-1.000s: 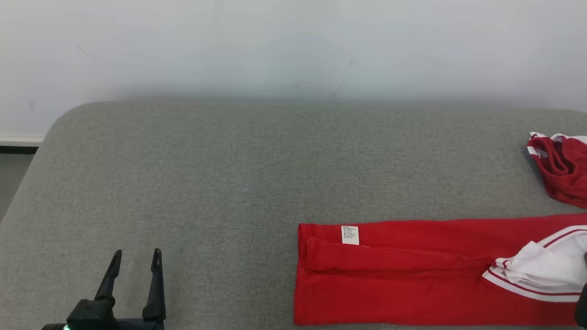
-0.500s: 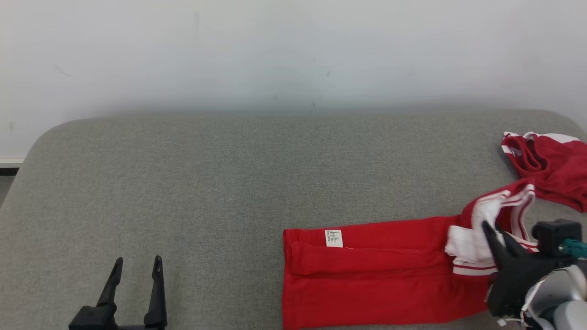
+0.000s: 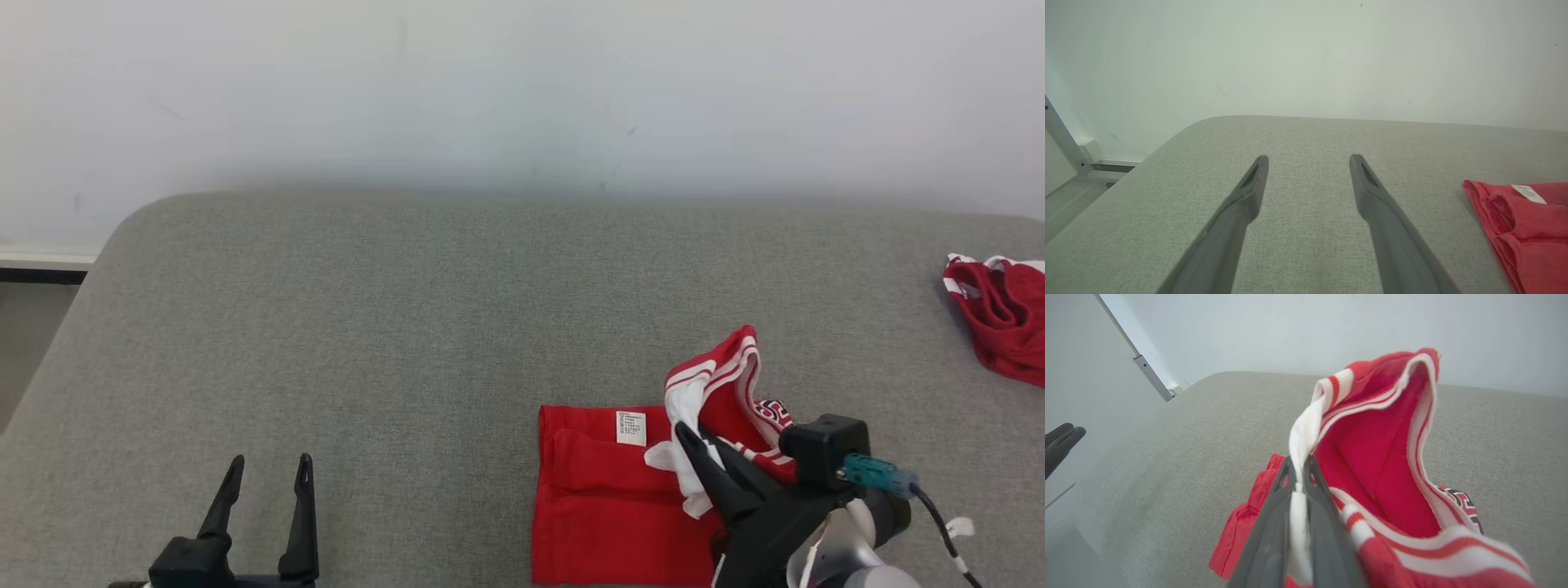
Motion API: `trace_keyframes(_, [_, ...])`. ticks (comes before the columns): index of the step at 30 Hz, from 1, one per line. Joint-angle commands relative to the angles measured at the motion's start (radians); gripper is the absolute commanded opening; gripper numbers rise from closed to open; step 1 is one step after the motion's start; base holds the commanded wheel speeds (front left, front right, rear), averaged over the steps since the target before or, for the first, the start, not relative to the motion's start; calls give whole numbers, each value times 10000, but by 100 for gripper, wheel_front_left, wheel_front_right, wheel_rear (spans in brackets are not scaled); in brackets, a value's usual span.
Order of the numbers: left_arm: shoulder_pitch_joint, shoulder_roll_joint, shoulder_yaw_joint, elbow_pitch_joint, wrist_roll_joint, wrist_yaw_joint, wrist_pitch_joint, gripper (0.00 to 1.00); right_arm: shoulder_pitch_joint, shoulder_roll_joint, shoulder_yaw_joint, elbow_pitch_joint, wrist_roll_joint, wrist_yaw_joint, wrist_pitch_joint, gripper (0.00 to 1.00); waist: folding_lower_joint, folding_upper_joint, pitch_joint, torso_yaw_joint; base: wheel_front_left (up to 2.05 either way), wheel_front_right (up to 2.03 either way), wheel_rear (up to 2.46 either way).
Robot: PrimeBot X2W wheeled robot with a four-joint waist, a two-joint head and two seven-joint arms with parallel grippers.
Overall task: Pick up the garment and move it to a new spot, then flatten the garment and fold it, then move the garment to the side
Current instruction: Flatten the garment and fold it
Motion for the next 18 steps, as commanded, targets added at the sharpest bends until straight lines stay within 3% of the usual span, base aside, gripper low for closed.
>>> trace_keyframes(1, [-183,-40,-65,57,43,-43,-28,100,-165,197,189,117,-33,-29,-79,0,0,0,60,149,0,0,0])
trace_keyframes(16, [-618,-93,-370,471,-122,-54,-28,100,-1247,982,947,2562,-100,-29,-1163,0,0,0,203,709,0,0,0])
trace_keyframes(17, [-617,-94,-376,487,-127,-56,-28,100,-1315,985,1034,2643,-162,-27,-1285,38,0,0,200,724,0,0,0])
trace_keyframes(18, [-619,-93,-377,502,-130,-55,-28,100,-1356,1005,1087,2722,-162,-27,-1388,100,0,0,198,734,0,0,0])
